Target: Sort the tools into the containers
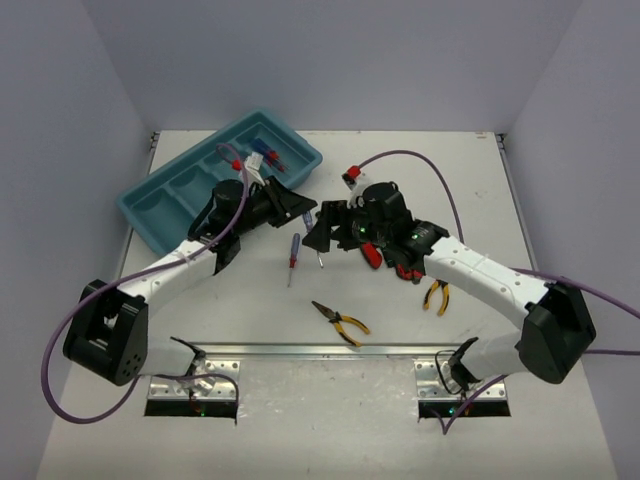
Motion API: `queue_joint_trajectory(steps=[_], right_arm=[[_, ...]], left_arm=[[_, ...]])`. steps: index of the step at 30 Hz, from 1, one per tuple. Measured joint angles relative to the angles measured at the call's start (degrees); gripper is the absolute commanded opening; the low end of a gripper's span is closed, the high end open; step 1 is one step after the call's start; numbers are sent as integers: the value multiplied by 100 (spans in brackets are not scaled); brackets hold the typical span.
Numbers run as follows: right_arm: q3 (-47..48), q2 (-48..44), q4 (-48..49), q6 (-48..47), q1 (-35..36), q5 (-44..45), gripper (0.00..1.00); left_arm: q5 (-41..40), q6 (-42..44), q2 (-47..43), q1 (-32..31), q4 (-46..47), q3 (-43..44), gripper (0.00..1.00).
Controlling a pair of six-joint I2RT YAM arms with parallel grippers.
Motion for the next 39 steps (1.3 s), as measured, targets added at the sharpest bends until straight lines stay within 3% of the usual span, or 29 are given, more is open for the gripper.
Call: queue_joint_trajectory(steps=[6,12,14,19,21,25,32,39], right_arm=[[15,-439,-1009,194,-579,1109,99],[-270,-1051,-1564,165,-723,1670,99],[-348,-1072,-1622,143,-723,1704,99],[-499,-894,-1727,83,-723,1638,99],[-499,-719,-1710,68,-723,1571,99],[-429,-219,-1702,136,-675,1477,99],[261,1111,-1636,418,-143,1425,99],[332,1276,-1568,483,-87,1335,99]], left_arm=[[-1836,791,802,153,-1919,1940,0],[-2843,1312,2854,1107,-2936,4668,2],[-2916,1372,3565,1372,-3228,5470,37],[-2901,1430,5142,1670,-3945,7225,73],[-2800,1437,5392,1648,-4148,7444,82],[-2636,1447,5373,1574,-4414,7473,87],[-2402,1563,3830,1606,-3993,6621,90],[-2591,1932,3162,1802,-3993,6608,100]])
